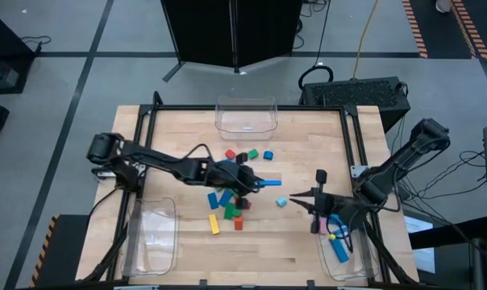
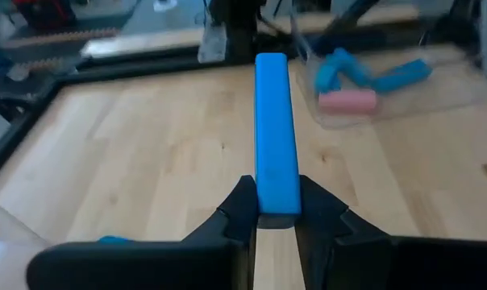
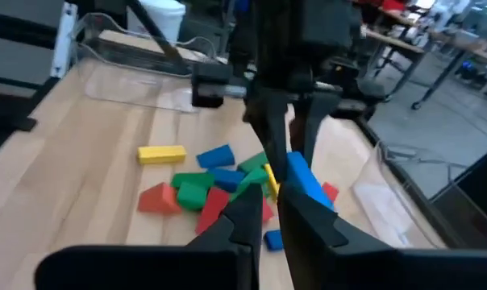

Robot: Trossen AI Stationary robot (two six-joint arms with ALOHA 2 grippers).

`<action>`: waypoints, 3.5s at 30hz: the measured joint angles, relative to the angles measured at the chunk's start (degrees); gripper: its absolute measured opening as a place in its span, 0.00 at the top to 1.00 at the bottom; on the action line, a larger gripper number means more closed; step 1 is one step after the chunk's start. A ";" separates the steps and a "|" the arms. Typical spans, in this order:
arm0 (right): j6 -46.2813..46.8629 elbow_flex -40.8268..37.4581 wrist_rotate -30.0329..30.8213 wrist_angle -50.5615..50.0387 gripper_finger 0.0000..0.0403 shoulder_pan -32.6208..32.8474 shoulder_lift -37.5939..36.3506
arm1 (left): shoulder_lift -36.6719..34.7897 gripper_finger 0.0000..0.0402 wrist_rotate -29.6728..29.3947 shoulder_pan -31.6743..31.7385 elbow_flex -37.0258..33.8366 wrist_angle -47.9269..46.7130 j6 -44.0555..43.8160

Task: Sort blocks by size
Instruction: Put the light blue rectangle block into the bottom right transparent bin

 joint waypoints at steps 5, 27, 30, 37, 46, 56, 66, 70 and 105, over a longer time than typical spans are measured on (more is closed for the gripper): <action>-1.30 0.00 1.02 3.90 0.79 -4.33 2.51 | -4.75 0.88 0.68 -0.02 -6.20 4.73 -0.12; -6.56 -14.10 -23.86 39.24 0.39 -23.35 3.22 | -7.65 0.88 1.07 0.11 -13.34 13.26 -0.15; -5.88 -14.25 -26.84 39.23 0.46 -24.24 3.25 | -7.65 0.88 1.07 0.11 -13.34 14.06 -0.15; -5.83 -14.25 -29.83 40.19 0.58 -25.82 5.16 | -7.65 0.88 1.51 0.11 -13.34 15.27 -0.17; -6.62 -14.27 -32.18 46.06 0.68 -27.13 9.70 | -7.65 0.88 1.53 0.11 -13.34 15.54 -0.15; -7.84 -14.27 -34.02 46.10 0.90 -27.09 9.52 | -7.65 0.87 1.99 0.07 -13.30 14.93 -0.33; -7.50 -14.27 -34.80 45.66 0.90 -27.15 9.43 | -7.65 0.84 2.01 0.11 -13.01 11.52 -0.32; -6.83 -14.27 -34.70 45.78 0.90 -27.13 9.31 | -7.67 0.76 1.40 0.11 -13.34 10.00 -0.12; 26.90 7.19 -34.92 -36.89 0.89 -19.76 -20.21 | -10.60 0.65 -1.05 -0.04 -13.28 0.15 -0.11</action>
